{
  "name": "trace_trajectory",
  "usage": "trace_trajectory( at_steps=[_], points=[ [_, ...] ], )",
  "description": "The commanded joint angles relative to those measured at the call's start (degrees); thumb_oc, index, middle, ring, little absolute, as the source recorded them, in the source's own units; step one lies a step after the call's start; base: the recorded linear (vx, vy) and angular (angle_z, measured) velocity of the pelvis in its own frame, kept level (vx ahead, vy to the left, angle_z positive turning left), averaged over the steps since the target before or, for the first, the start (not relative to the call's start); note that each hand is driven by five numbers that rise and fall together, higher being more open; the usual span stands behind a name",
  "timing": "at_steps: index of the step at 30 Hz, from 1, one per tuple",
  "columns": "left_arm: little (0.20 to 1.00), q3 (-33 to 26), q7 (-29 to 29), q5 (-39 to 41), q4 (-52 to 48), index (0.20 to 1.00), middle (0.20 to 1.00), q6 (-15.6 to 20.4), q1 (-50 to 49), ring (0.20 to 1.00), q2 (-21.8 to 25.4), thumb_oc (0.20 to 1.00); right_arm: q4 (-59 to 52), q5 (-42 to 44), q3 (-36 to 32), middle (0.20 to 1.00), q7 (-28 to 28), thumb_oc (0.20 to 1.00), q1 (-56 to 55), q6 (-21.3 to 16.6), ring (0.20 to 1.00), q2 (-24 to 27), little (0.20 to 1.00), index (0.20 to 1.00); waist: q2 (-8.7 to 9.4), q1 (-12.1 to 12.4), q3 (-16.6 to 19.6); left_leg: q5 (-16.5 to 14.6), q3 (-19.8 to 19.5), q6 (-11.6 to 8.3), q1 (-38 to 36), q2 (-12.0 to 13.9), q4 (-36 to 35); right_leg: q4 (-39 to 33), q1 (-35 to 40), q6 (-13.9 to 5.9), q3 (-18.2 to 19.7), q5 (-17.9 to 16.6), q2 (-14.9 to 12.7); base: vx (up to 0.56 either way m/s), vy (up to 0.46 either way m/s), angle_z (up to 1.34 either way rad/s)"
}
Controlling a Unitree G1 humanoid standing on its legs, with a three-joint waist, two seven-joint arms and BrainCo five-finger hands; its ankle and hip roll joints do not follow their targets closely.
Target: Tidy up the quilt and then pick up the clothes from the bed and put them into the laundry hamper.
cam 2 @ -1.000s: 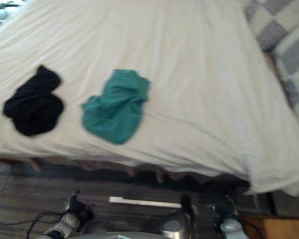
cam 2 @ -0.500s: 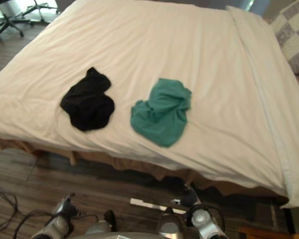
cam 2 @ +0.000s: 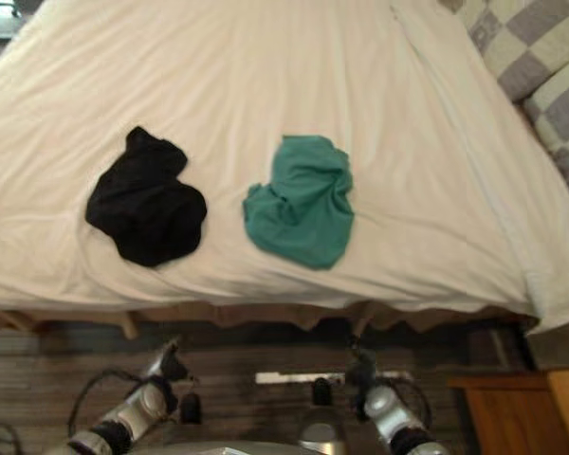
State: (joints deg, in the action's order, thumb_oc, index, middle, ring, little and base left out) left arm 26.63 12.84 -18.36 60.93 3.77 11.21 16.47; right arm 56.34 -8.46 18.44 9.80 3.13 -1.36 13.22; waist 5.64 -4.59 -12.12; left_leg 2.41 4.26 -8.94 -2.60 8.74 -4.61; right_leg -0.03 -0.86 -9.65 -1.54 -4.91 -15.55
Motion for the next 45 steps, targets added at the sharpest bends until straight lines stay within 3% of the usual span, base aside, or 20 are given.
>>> trace_trajectory(
  at_steps=[1,2,4,5,6,7,9,11,13,14,17,21,22,23,25,29,30,34,42,45],
  points=[
    [1.0,-1.33,0.12,0.43,-1.46,1.0,1.0,0.08,1.62,1.0,1.88,1.0,0.22,2.2,1.84,1.0,0.79,1.0,4.04,0.46,1.0,-0.14,1.0,1.0,-2.09,1.08,-0.66,-2.47,4.68,-1.49,-0.55,5.99,1.03,2.12,-4.31,-5.35,-4.83,-0.81,-1.44,-0.18,0.34,-0.6],
    [1.0,-2.03,0.23,0.83,-1.37,1.0,1.0,0.02,1.33,1.0,2.33,1.0,0.33,2.31,1.91,1.0,0.73,1.0,4.08,0.43,1.0,-0.59,1.0,1.0,-2.04,1.77,-0.68,-2.48,6.14,-0.94,-0.24,5.3,1.18,2.77,-4.96,-5.02,-8.57,-0.52,-2.22,-0.16,0.254,-1.1],
    [1.0,-2.69,0.28,1.25,-0.89,1.0,1.0,-0.32,0.87,1.0,2.5,1.0,0.63,2.7,1.77,1.0,0.85,1.0,4.12,0.48,1.0,-0.81,1.0,1.0,-1.88,1.93,-0.63,-2.36,6.73,-0.51,-0.04,4.71,1.14,3.81,-4.96,-4.72,-10.59,0.04,-1.8,-0.03,0.24,-1.05],
    [1.0,-4.37,0.34,1.76,1.93,1.0,1.0,-1.27,-0.05,1.0,2.46,1.0,1.4,3.52,1.36,1.0,0.67,1.0,3.71,0.42,1.0,-1.13,1.0,1.0,-1.68,1.44,-0.96,-2.48,5.96,0.56,-0.39,3.04,0.77,5.0,-4.91,-4.37,-6.68,2.54,2.6,0.0,0.279,-0.44],
    [1.0,-4.38,0.35,1.76,1.95,1.0,1.0,-1.26,-0.01,1.0,2.47,1.0,1.41,3.52,1.35,1.0,0.67,1.0,3.74,0.41,1.0,-1.14,1.0,1.0,-1.62,1.43,-0.8,-2.3,5.98,0.59,-0.14,2.97,0.74,4.91,-5.15,-4.36,-6.63,2.35,2.55,0.04,0.361,-0.18],
    [1.0,-6.83,0.33,2.27,6.38,1.0,1.0,-2.12,-1.67,1.0,2.28,1.0,2.71,5.13,0.37,1.0,0.88,1.0,2.9,0.49,1.0,-0.97,1.0,1.0,-1.67,1.23,-0.82,-2.56,4.56,1.95,-0.33,0.55,0.59,4.3,-3.92,-3.27,-0.54,4.75,6.8,0.02,0.173,0.03],
    [1.0,-10.44,0.51,4.21,9.31,1.0,1.0,-2.58,-3.45,1.0,2.66,1.0,4.16,7.08,-1.77,1.0,1.21,1.0,2.4,0.57,1.0,-0.66,1.0,1.0,-1.67,1.56,-0.26,-2.52,3.31,2.59,0.06,-1.24,0.17,3.08,-2.92,-1.79,1.66,5.06,7.56,0.03,0.153,0.27],
    [1.0,-13.76,0.84,6.35,10.96,1.0,1.0,-3.02,-4.54,1.0,3.16,1.0,5.14,8.82,-3.73,1.0,1.6,1.0,2.11,0.75,1.0,-0.35,1.0,1.0,-1.67,1.64,0.14,-2.49,2.77,2.63,-0.01,-1.6,-0.04,2.11,-2.39,-1.96,2.2,4.75,7.49,0.06,0.031,0.28],
    [1.0,-24.35,2.45,13.8,15.31,1.0,1.0,-3.85,-9.03,1.0,5.79,1.0,6.69,13.5,-10.97,1.0,3.6,1.0,0.37,0.97,1.0,2.04,1.0,1.0,-1.63,1.91,1.24,-2.74,3.27,2.62,-0.69,-1.88,-0.19,-0.43,-0.6,-2.4,1.46,3.83,6.37,0.08,-0.014,0.11],
    [1.0,-24.37,2.44,13.82,15.25,1.0,1.0,-3.87,-9.14,1.0,5.79,1.0,6.62,13.51,-10.92,1.0,3.6,1.0,0.29,1.01,1.0,2.04,1.0,1.0,-1.63,1.87,1.21,-2.8,3.25,2.62,-0.8,-1.89,-0.18,-0.51,-0.44,-2.42,1.43,3.84,6.35,0.07,-0.014,0.06],
    [1.0,-33.07,3.96,17.72,14.0,1.0,1.0,-2.82,-13.46,1.0,11.42,1.0,1.92,14.18,-19.96,1.0,6.49,1.0,-4.23,0.64,1.0,8.18,1.0,1.0,-1.96,1.85,2.17,-3.21,3.07,2.36,-1.98,-2.07,-0.38,-2.3,1.53,-3.05,0.3,3.45,5.37,0.11,-0.005,0.1],
    [1.0,-38.36,7.42,17.41,1.98,1.0,1.0,0.65,-15.11,1.0,19.28,1.0,-13.51,8.27,-28.2,1.0,10.34,1.0,-11.04,-0.82,1.0,16.4,1.0,1.0,-2.61,1.36,2.48,-3.44,2.68,2.0,-2.97,-2.05,-0.35,-2.91,3.14,-3.65,-0.92,3.58,4.76,0.08,-0.012,0.2],
    [1.0,-40.55,11.64,14.4,-14.81,1.0,1.0,4.31,-15.57,1.0,24.41,1.0,-24.67,1.03,-31.65,1.0,12.33,1.0,-12.99,-3.32,1.0,22.58,1.0,1.0,-2.93,1.29,2.61,-3.46,2.32,1.82,-3.06,-1.87,-0.38,-2.69,3.25,-3.97,-1.51,3.91,4.53,0.06,-0.005,0.04],
    [1.0,-40.64,11.63,14.35,-15.03,1.0,1.0,4.21,-15.73,1.0,24.31,1.0,-24.73,0.96,-31.67,1.0,12.35,1.0,-13.03,-3.3,1.0,22.59,1.0,1.0,-2.99,1.23,2.63,-3.52,2.3,1.82,-3.07,-1.86,-0.37,-2.69,3.29,-3.98,-1.55,3.95,4.53,0.0,0.0,0.0],
    [1.0,-43.02,12.8,12.14,-32.32,1.0,1.0,7.57,-14.58,1.0,29.29,1.0,-32.88,-7.41,-32.45,1.0,13.15,1.0,-11.82,-3.98,1.0,29.55,1.0,1.0,-3.03,1.54,2.46,-3.09,2.06,1.75,-3.05,-1.59,-0.34,-2.63,3.35,-4.06,-2.04,3.81,4.47,-0.01,-0.032,0.08],
    [1.0,-41.12,11.36,10.26,-38.76,1.0,1.0,8.81,-11.02,1.0,33.25,1.0,-36.95,-12.19,-30.3,1.0,12.8,1.0,-7.79,-4.63,1.0,35.15,1.0,1.0,-3.05,1.67,2.98,-3.61,1.95,1.64,-3.31,-1.44,-0.39,-3.08,3.75,-4.08,-2.13,4.23,4.56,0.02,-0.032,0.08],
    [1.0,-36.59,9.57,8.9,-40.46,1.0,1.0,8.3,-6.74,1.0,34.7,1.0,-39.29,-14.29,-26.26,1.0,11.83,1.0,-2.99,-4.53,1.0,38.19,1.0,1.0,-2.92,1.74,2.86,-3.44,2.19,1.58,-3.22,-1.22,-0.39,-2.99,3.51,-4.0,-2.12,4.19,4.55,-0.01,-0.031,-0.04],
    [1.0,-26.57,6.89,6.17,-40.18,1.0,1.0,6.17,1.36,1.0,33.24,1.0,-43.58,-16.83,-17.8,1.0,10.74,1.0,7.51,-4.14,1.0,39.77,1.0,1.0,-2.87,1.67,0.73,-3.05,2.81,1.74,-2.38,-1.02,-0.32,-2.62,1.91,-3.76,-1.61,3.83,4.56,-0.06,-0.029,-0.05],
    [1.0,-10.69,6.37,-1.18,-30.0,1.0,1.0,-0.43,19.45,1.0,27.59,1.0,-44.54,-18.55,-1.2,1.0,10.05,1.0,26.66,-3.2,1.0,36.09,1.0,1.0,-2.66,1.48,-5.81,-0.75,3.88,1.59,3.47,-0.5,0.31,-0.93,-5.29,-3.54,-0.03,2.52,5.43,-0.14,-0.018,-0.09],
    [1.0,-7.06,7.24,-6.09,-23.73,1.0,1.0,-3.65,25.05,1.0,27.37,1.0,-44.48,-18.23,0.58,1.0,10.84,1.0,29.17,-3.18,1.0,35.13,1.0,1.0,-2.38,1.19,-7.39,0.16,4.17,1.29,5.82,-0.1,0.38,-0.76,-7.63,-3.7,0.1,1.9,5.74,-0.09,-0.033,-0.06]
  ],
)
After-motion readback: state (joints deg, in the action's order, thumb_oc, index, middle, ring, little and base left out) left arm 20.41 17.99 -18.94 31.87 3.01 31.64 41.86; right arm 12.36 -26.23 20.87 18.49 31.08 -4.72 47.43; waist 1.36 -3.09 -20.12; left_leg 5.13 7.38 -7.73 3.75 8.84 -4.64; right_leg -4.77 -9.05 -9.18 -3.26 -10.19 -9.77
